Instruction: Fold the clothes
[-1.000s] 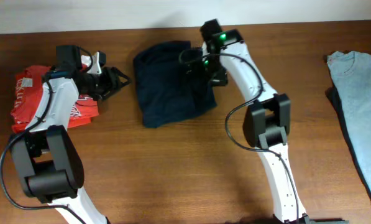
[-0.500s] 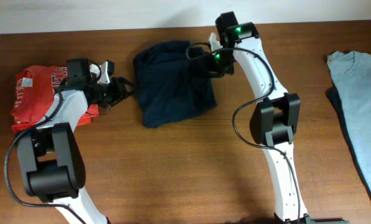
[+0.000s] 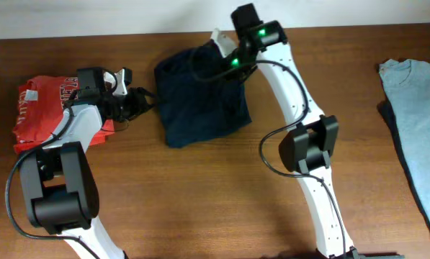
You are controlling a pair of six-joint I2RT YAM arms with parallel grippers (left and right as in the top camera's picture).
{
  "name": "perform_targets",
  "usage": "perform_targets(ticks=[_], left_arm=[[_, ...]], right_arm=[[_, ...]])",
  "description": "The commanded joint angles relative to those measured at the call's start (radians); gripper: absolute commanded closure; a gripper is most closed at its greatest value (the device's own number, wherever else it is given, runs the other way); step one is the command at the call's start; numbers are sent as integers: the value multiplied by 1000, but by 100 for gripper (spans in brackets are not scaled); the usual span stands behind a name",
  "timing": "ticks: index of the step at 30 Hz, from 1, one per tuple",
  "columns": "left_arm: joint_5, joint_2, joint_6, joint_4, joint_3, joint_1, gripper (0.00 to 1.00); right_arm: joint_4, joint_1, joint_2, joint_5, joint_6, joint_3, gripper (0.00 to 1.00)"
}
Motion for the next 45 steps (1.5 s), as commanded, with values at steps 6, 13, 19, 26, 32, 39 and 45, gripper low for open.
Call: perform_targets(ticks=[6,13,19,26,32,39,45], left_arm=[[17,-7,-3,5,-7,1,50],[14,-7,-3,5,-7,1,50],[-18,-7,-3,5,-10,0,50],[-39,32,-3,18,-16,0,49],[8,109,-3,81,-16,1,49],[156,216,-27,241,-16,0,39],[154,281,-50,282,-16,-8,31]], right_arm=[[47,1,50,136,21,-19,96],[87,-20,90,136,21,-94,96],[152,-27,105,169,51,-179,96],[177,-30,105,169,51,-236,96],[181,-28,105,169,50,-250,96],[181,-28,105,169,50,-250,97],[182,-28,105,169,50,-250,96]])
